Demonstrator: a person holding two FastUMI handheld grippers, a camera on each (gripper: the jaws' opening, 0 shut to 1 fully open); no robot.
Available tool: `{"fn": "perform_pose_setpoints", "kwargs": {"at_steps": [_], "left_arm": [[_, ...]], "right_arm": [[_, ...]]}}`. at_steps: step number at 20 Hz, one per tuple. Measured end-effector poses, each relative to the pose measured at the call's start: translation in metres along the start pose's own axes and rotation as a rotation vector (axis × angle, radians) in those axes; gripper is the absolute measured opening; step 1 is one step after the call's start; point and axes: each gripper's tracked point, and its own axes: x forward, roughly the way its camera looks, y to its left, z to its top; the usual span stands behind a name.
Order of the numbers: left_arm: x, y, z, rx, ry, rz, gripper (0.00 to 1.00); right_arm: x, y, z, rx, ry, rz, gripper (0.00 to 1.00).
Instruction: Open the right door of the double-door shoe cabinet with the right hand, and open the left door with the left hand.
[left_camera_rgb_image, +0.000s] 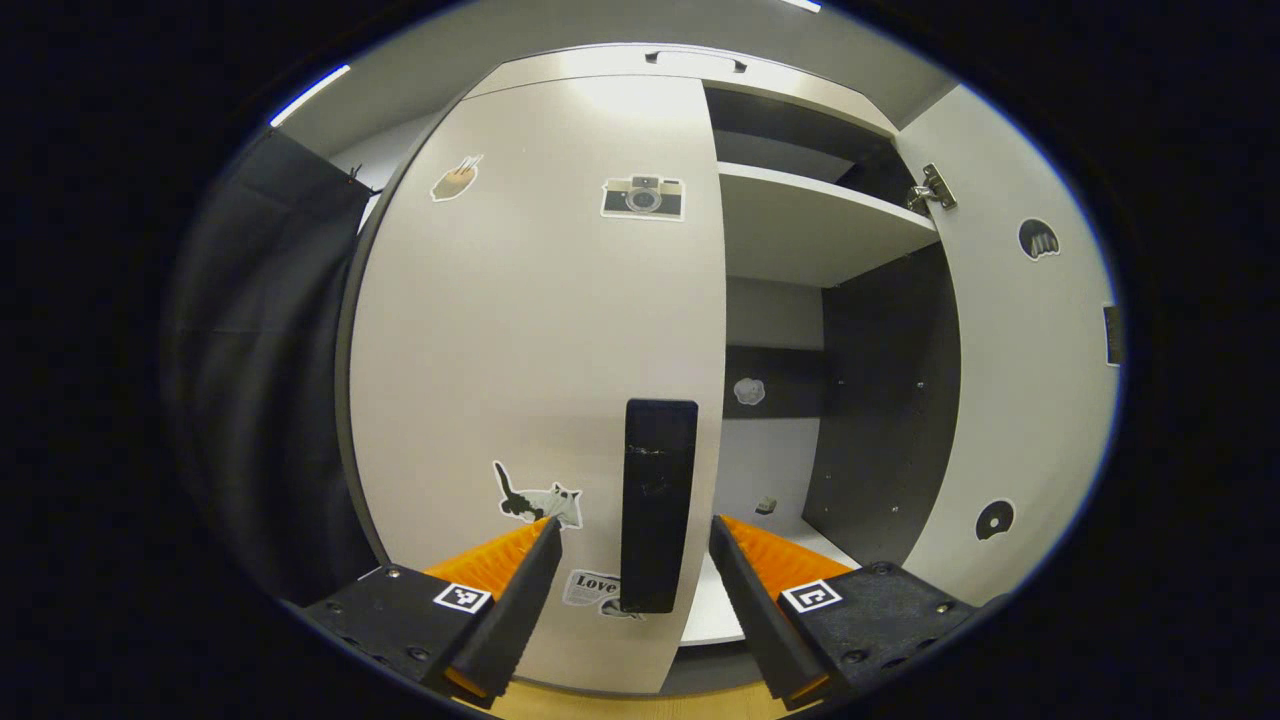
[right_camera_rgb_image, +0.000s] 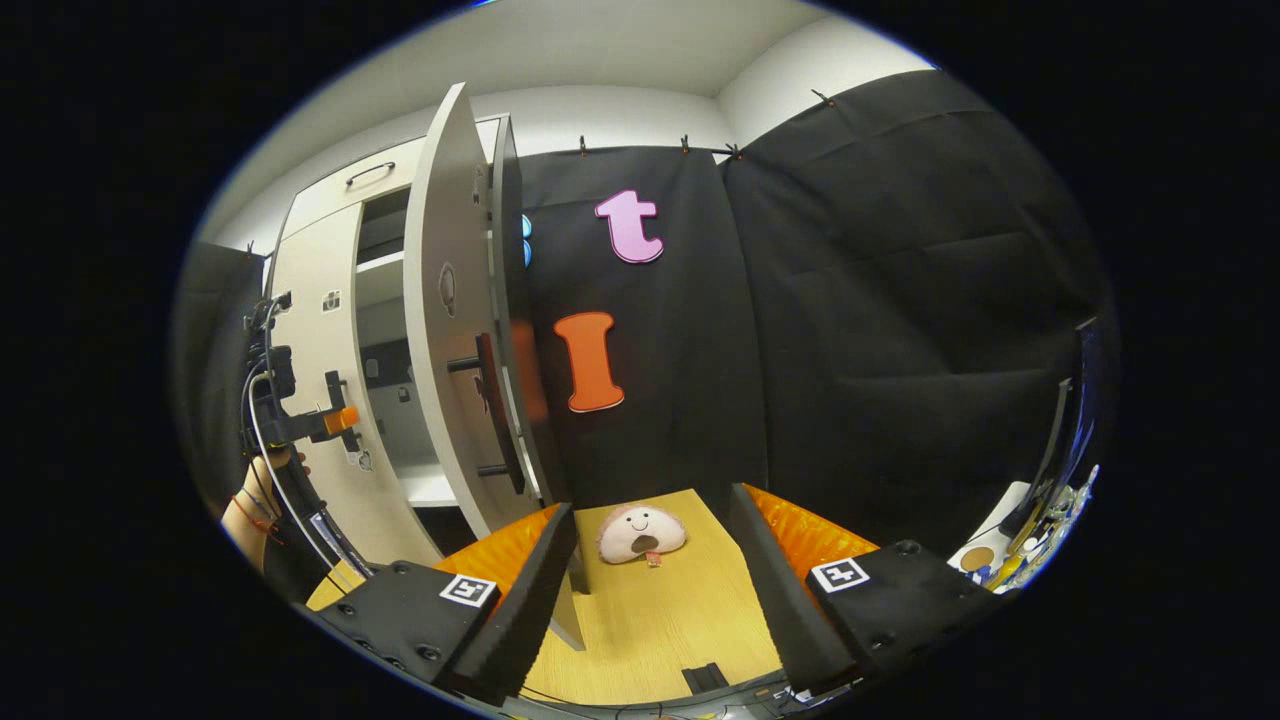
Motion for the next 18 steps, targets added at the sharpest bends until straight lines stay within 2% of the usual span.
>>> {"fn": "perform_pose_setpoints", "kwargs": {"at_steps": [1, 5, 6, 11, 15, 18], "left_arm": [[0.004, 0.000, 0.000, 0.001, 0.002, 0.005, 0.89], [0.012, -0.002, -0.005, 0.006, 0.018, 0.013, 0.69], [0.013, -0.003, -0.007, 0.001, 0.023, 0.011, 0.58], [0.015, -0.006, -0.017, -0.023, 0.043, -0.019, 0.36], [0.012, -0.007, -0.019, 0.015, 0.039, -0.034, 0.31], [0.005, -0.005, -0.018, 0.023, 0.041, -0.028, 0.20]], "right_arm": [[0.001, 0.001, 0.000, 0.004, 0.003, -0.001, 0.99], [0.002, -0.005, -0.004, 0.006, 0.014, -0.003, 0.99], [0.003, -0.006, -0.004, 0.002, 0.015, -0.001, 0.99], [-0.003, -0.009, 0.003, -0.022, -0.005, 0.004, 0.99], [-0.012, -0.011, 0.003, -0.044, -0.013, 0.002, 0.99], [-0.020, -0.012, 0.000, -0.054, -0.012, 0.006, 0.99]]}}
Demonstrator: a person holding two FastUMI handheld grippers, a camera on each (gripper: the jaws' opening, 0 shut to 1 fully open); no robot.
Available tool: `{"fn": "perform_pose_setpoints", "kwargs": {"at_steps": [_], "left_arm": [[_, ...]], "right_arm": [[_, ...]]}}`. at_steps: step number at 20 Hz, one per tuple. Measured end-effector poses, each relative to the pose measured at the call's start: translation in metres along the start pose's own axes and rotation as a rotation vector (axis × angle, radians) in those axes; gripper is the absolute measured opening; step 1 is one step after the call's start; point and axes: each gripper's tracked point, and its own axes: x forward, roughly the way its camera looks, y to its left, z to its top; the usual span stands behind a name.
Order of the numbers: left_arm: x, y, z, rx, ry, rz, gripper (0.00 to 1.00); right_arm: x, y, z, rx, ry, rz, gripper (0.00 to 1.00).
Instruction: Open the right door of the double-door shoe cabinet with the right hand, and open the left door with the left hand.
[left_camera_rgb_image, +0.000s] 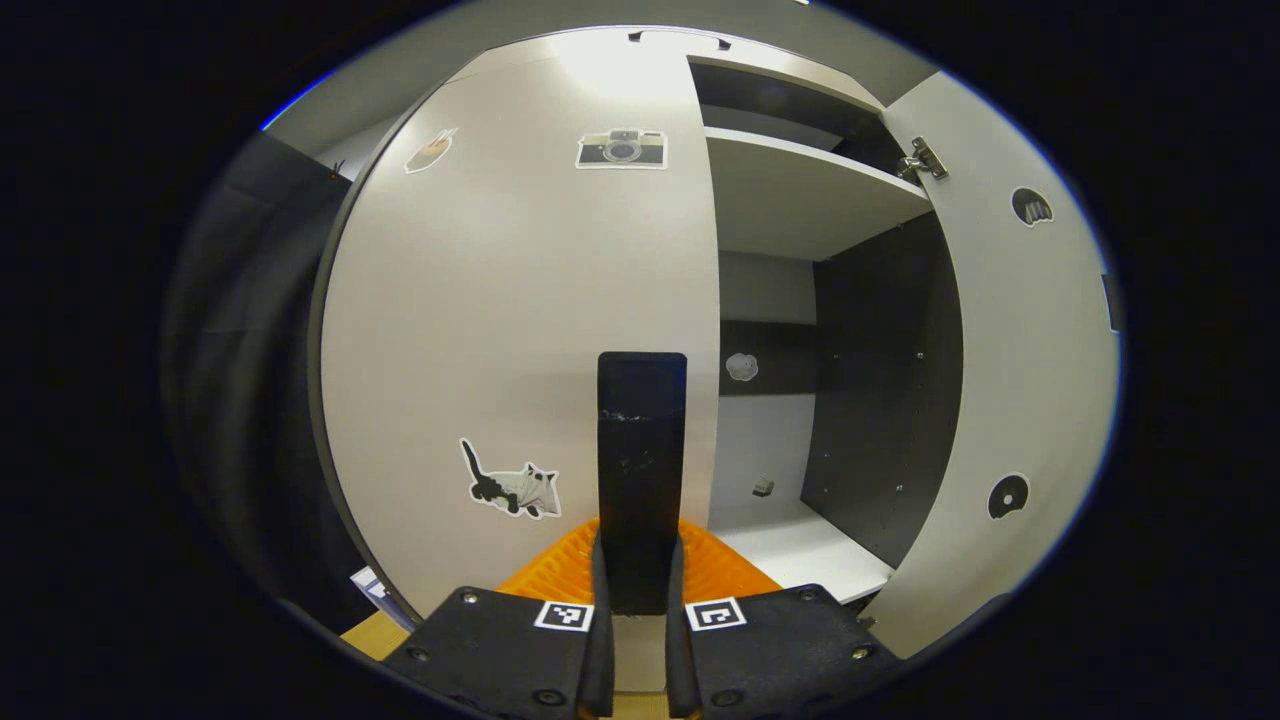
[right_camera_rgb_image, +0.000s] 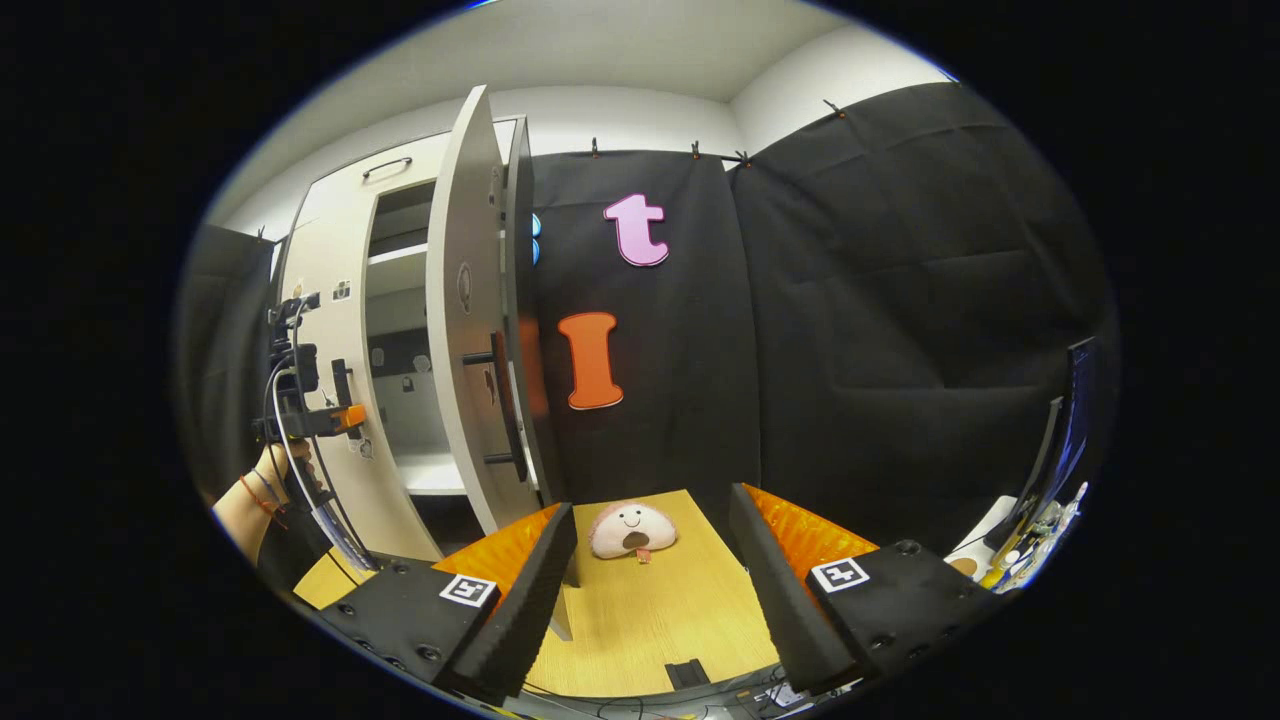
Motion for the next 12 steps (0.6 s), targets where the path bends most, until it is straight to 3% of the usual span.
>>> {"fn": "perform_pose_setpoints", "kwargs": {"at_steps": [12], "left_arm": [[-0.068, 0.024, -0.007, -0.053, 0.012, -0.043, 0.14]], "right_arm": [[-0.033, 0.027, -0.003, -0.033, -0.013, 0.047, 0.99]]}}
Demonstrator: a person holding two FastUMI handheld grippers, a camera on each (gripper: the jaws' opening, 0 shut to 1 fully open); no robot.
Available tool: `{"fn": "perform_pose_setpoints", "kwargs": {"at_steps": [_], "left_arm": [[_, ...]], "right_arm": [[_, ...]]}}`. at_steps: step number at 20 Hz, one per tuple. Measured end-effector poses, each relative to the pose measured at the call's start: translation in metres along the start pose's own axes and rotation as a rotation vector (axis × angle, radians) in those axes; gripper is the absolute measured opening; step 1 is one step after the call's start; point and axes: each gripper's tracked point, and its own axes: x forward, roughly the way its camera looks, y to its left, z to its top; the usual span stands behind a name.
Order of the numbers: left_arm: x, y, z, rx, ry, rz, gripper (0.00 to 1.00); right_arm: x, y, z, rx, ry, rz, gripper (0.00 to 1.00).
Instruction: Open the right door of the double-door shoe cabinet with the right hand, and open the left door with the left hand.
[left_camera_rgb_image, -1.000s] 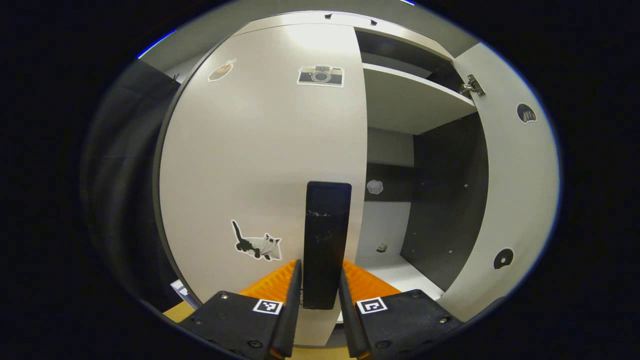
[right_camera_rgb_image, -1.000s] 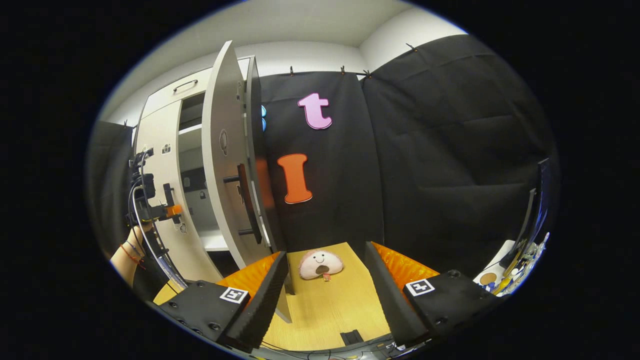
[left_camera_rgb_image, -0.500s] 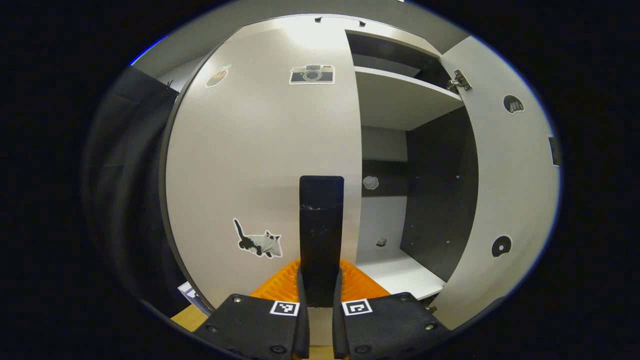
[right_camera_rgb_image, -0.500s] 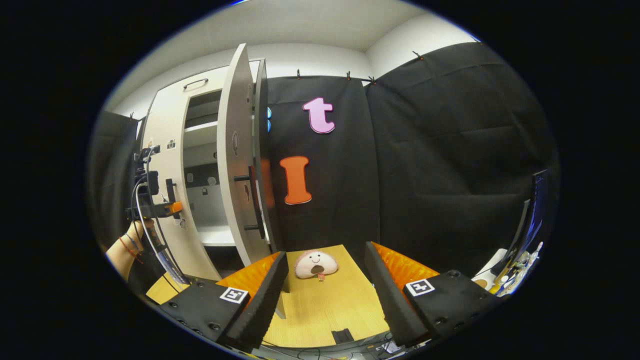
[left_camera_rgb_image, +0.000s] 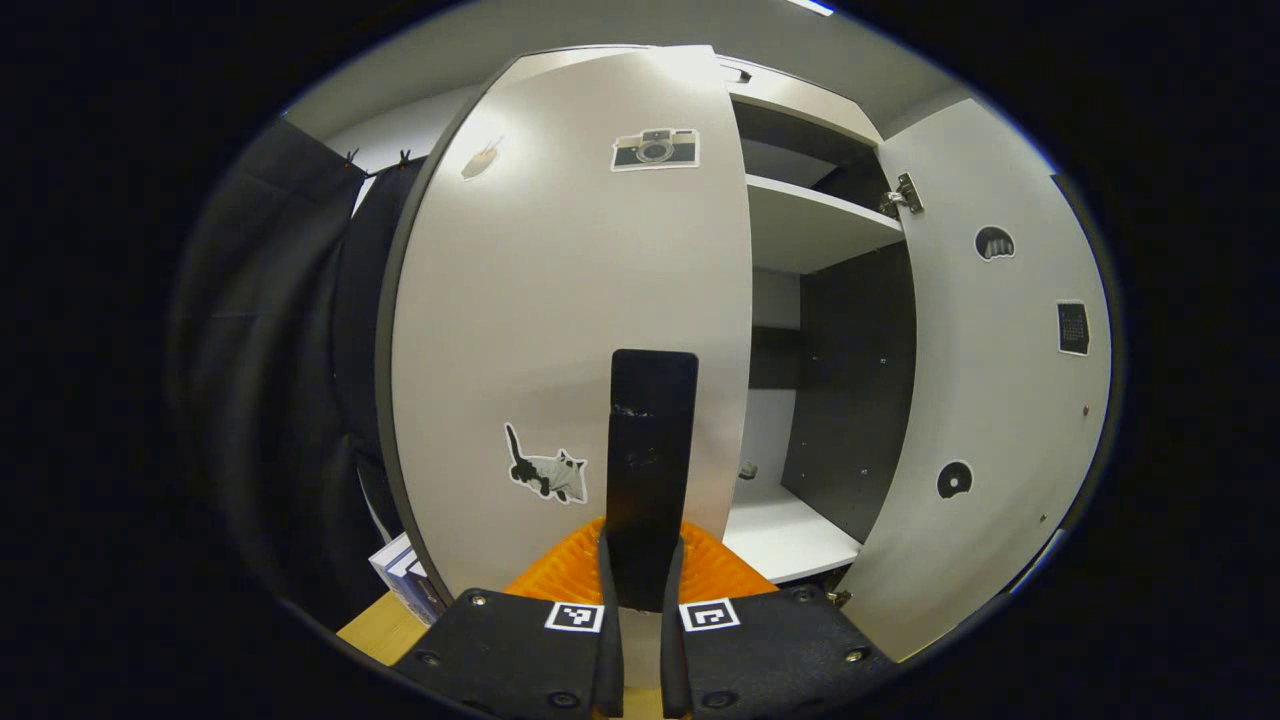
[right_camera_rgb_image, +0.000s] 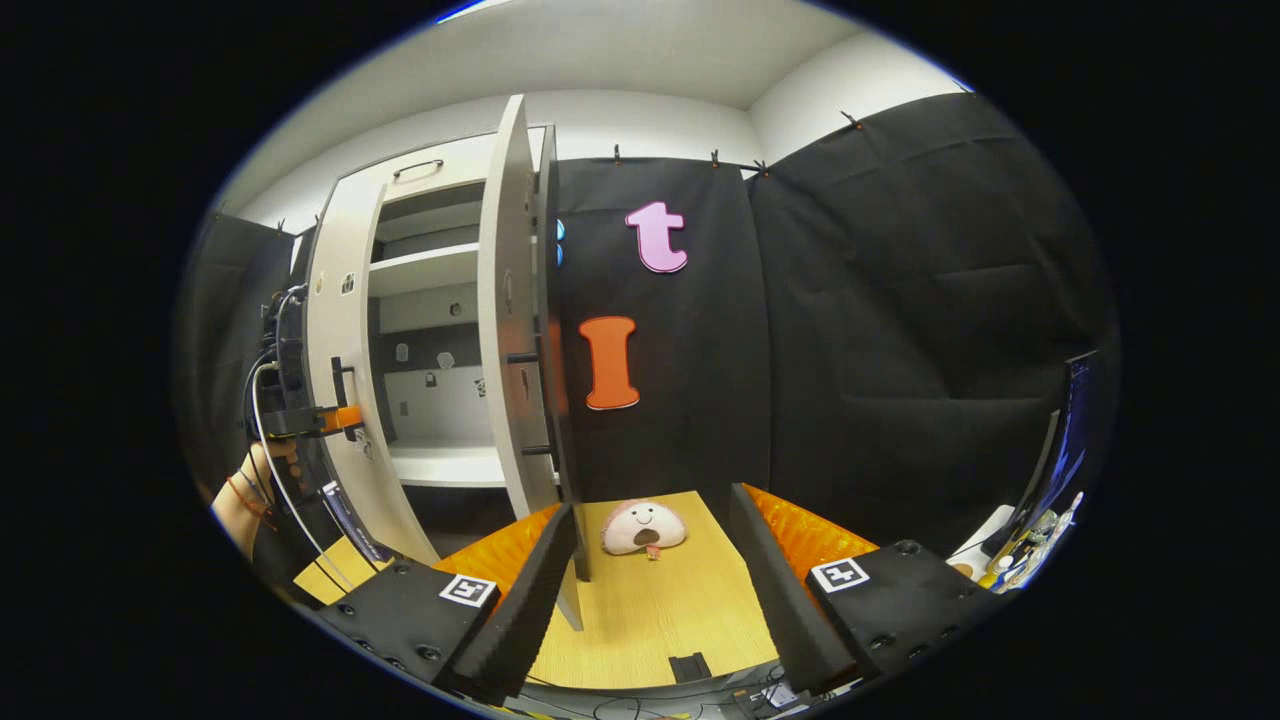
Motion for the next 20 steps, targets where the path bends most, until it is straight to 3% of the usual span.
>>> {"fn": "perform_pose_setpoints", "kwargs": {"at_steps": [20], "left_arm": [[-0.083, 0.057, 0.000, -0.026, -0.003, -0.153, 0.14]], "right_arm": [[-0.001, 0.122, -0.001, -0.002, -0.021, 0.018, 0.99]]}}
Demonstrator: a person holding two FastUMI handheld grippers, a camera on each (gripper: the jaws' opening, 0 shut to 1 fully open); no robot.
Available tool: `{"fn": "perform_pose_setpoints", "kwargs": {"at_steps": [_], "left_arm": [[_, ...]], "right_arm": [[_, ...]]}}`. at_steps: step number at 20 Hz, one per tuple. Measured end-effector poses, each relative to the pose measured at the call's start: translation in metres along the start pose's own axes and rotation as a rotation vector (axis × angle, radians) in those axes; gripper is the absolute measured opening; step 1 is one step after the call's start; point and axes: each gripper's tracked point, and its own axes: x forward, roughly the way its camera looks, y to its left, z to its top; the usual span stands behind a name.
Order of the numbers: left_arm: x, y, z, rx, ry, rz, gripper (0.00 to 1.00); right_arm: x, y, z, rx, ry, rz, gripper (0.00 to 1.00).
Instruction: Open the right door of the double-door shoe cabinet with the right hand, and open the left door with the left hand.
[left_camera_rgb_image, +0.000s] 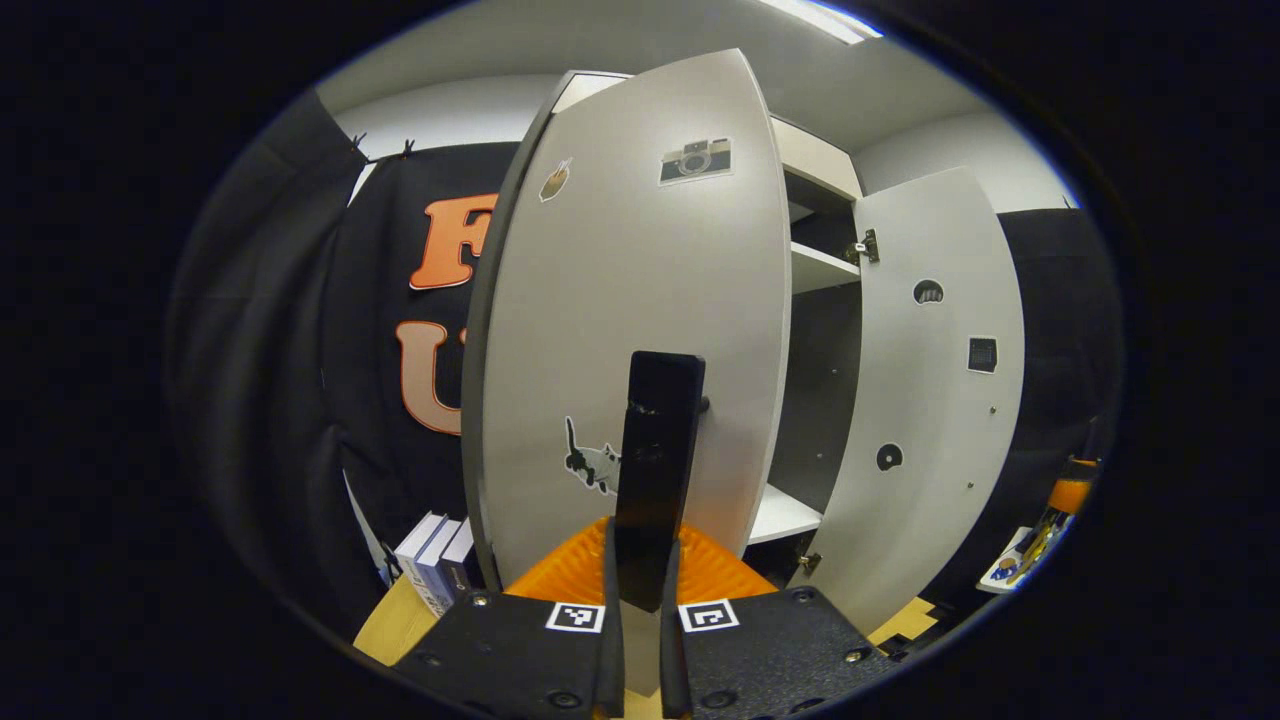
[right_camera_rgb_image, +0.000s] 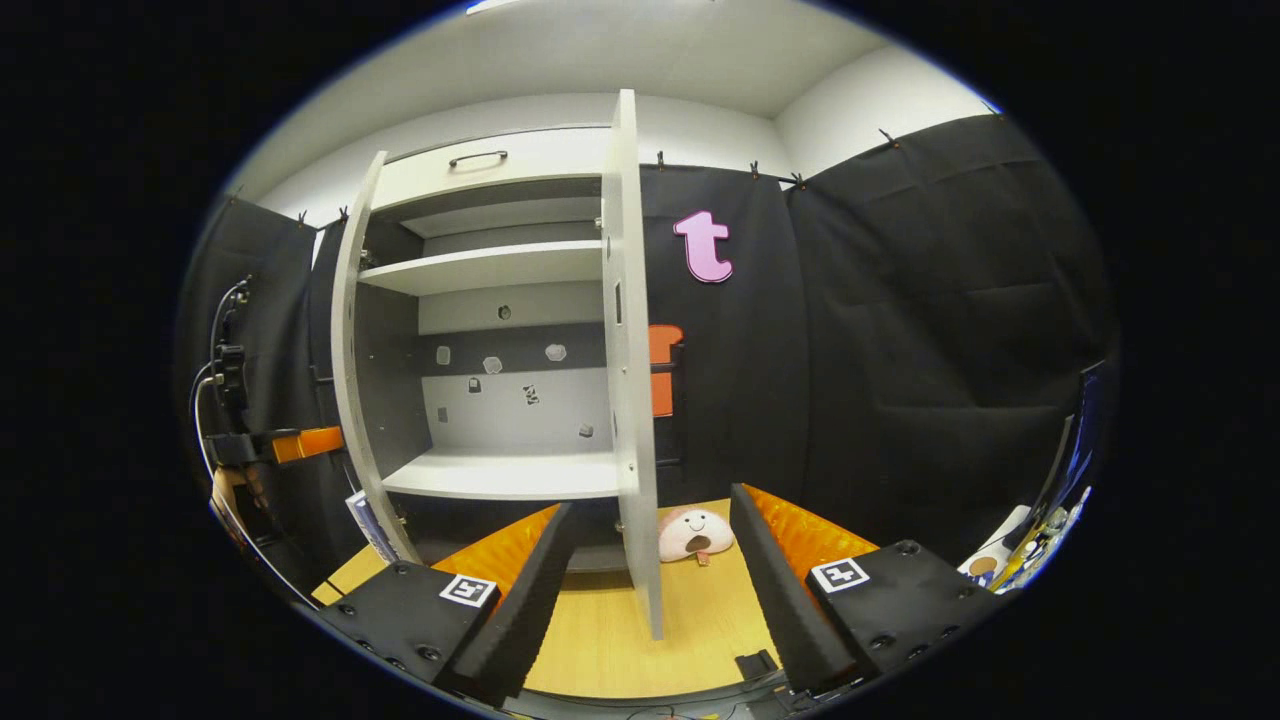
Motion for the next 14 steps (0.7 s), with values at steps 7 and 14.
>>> {"fn": "perform_pose_setpoints", "kwargs": {"at_steps": [7, 14], "left_arm": [[-0.025, 0.043, 0.006, 0.046, -0.023, 0.059, 0.08], [-0.037, 0.069, 0.009, 0.055, -0.027, 0.060, 0.05]], "right_arm": [[-0.013, 0.036, -0.010, 0.005, -0.010, -0.027, 0.99], [-0.017, 0.058, -0.007, -0.005, -0.016, -0.027, 0.89]]}}
